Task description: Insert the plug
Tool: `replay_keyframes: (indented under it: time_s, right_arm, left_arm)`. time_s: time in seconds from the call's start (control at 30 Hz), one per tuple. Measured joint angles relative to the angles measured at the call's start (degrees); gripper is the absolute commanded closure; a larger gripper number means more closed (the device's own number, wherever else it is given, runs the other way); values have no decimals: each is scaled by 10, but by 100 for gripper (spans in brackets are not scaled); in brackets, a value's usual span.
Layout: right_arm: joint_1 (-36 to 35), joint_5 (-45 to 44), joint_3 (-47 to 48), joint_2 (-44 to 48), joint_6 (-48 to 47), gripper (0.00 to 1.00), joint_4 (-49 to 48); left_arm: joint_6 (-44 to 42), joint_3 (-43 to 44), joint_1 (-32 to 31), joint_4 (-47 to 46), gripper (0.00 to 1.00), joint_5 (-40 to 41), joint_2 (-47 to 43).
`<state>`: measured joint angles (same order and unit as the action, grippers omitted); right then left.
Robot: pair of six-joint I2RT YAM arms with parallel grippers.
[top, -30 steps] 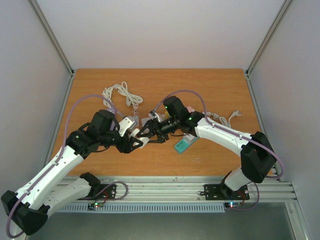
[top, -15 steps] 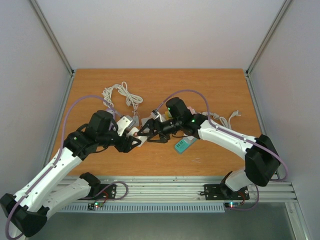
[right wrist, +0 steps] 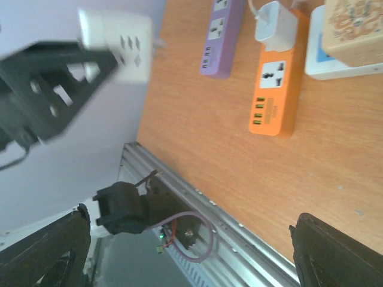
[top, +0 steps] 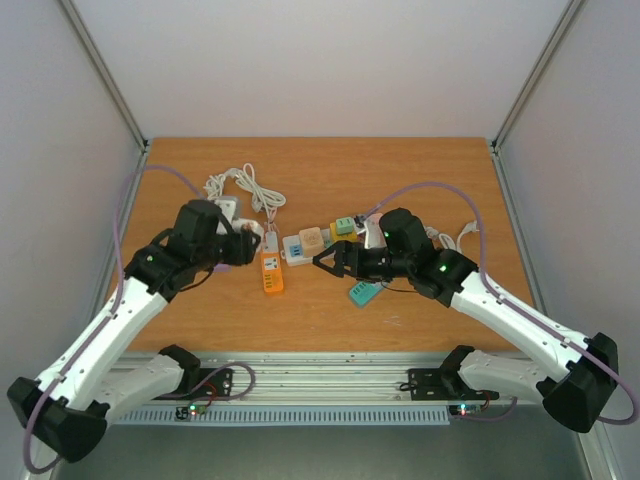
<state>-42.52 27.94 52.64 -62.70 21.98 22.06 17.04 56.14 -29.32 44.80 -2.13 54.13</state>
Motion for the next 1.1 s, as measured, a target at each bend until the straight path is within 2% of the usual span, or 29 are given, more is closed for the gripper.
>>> replay_keyframes:
  time_s: [0.13, 0.27, 0.47, 0.63, 1.1]
  right_arm:
    - [0, -26, 0, 9, -15, 10, 27]
    - [0, -31, -2, 12, -22, 10, 42]
    - [0, -38, -12, 23, -44, 10, 64]
    - [0, -56, -17, 37, -73, 10, 96]
    - [0, -175, -16, 38, -107, 10, 158]
  left_arm:
    - [37, 20, 66, -44, 64, 31, 45]
    - [48, 42, 124, -91, 64, 56, 136]
    - [48, 58, 217, -131, 65, -16, 259]
    - [32, 76, 277, -137, 65, -55, 319]
    - [-17, 137, 284, -131, 69, -59, 412]
